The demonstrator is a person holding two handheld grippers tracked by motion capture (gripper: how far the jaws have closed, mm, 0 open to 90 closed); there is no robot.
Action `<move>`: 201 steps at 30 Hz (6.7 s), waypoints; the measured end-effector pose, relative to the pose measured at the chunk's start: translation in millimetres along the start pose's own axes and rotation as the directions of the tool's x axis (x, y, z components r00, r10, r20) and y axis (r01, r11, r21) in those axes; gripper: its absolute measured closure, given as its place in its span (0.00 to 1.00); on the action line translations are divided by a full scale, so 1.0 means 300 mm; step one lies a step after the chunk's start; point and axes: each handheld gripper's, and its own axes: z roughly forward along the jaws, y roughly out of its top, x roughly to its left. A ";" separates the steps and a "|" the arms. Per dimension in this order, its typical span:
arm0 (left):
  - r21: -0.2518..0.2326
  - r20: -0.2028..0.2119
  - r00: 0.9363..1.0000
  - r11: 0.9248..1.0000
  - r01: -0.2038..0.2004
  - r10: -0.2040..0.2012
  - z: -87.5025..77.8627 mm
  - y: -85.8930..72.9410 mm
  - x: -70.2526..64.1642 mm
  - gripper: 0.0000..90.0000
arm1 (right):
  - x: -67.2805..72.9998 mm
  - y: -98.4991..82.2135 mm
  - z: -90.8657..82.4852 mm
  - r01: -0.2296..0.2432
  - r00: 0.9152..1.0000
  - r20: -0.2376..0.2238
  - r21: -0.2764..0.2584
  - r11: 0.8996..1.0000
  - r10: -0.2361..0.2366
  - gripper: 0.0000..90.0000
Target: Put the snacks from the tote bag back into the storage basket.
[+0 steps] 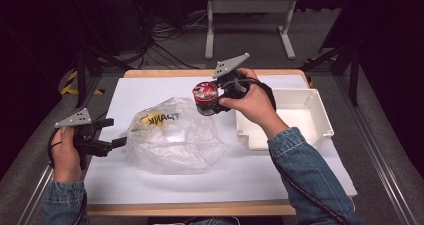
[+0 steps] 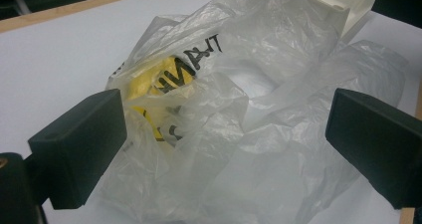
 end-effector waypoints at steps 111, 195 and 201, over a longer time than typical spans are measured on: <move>0.057 -0.009 1.000 0.998 -0.008 0.009 0.027 -0.019 0.024 0.04 | -0.322 -0.565 0.000 -0.233 0.967 0.133 0.130 0.964 0.216 0.18; -0.017 -0.082 0.996 0.999 0.033 -0.034 0.046 -0.268 -0.084 0.02 | 0.170 -0.985 -0.559 -0.272 0.812 0.422 -0.337 0.902 0.402 0.04; -0.016 -0.083 0.996 1.000 0.017 -0.018 0.055 -0.273 -0.084 0.02 | 0.194 -0.997 -0.548 -0.275 0.803 0.440 -0.324 0.905 0.401 0.03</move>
